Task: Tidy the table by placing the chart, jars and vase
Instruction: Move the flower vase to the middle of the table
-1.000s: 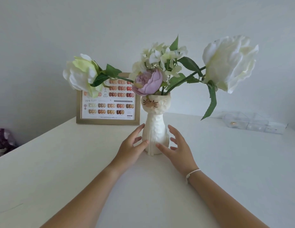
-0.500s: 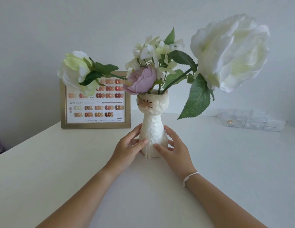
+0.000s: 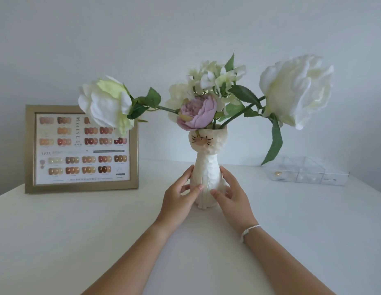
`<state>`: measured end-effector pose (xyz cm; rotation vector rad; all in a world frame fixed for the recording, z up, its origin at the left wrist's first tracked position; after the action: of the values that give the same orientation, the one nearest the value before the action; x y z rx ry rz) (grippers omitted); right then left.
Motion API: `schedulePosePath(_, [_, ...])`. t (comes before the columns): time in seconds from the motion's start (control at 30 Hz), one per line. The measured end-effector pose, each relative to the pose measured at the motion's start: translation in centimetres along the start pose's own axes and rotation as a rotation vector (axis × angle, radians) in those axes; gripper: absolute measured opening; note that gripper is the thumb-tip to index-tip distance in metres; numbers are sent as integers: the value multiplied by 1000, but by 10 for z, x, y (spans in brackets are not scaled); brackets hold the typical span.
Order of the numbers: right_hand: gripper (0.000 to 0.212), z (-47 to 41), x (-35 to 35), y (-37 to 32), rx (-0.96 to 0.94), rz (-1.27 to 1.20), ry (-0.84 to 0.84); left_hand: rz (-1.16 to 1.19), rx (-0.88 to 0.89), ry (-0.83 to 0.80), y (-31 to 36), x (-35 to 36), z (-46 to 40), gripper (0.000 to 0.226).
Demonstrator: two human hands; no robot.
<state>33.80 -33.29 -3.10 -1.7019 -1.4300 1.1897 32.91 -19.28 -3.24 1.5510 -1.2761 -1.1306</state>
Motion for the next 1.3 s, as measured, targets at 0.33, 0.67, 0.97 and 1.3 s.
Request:
schedulePosePath(0.33, [59,-53,-27,34,17,55,30,-24,15,5,-11,37,-59,53])
schedulePosePath(0.67, [61,-77,-32,47,33,33,8,-25,12,-5,-17,45,-82,53])
schedulePosePath(0.97, [60,-77,-32,49,34,46,0,-24,-1,-19,-18,44,-82,54])
schedulePosePath(1.3, [60,-79,-32,52,31,23,11,-1,2,-29,-23,43,-86,55])
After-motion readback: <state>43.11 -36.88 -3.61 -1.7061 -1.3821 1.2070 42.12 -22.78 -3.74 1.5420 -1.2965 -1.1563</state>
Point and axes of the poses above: each hand's wrist, its own z-axis away from the middle knuckle, its own x-axis out of the palm, y = z × x, the point moved 2 cm from there along -z, towards the middle knuckle, and after that the axes turned 3 degrees about -x, right-handed, at the moved point
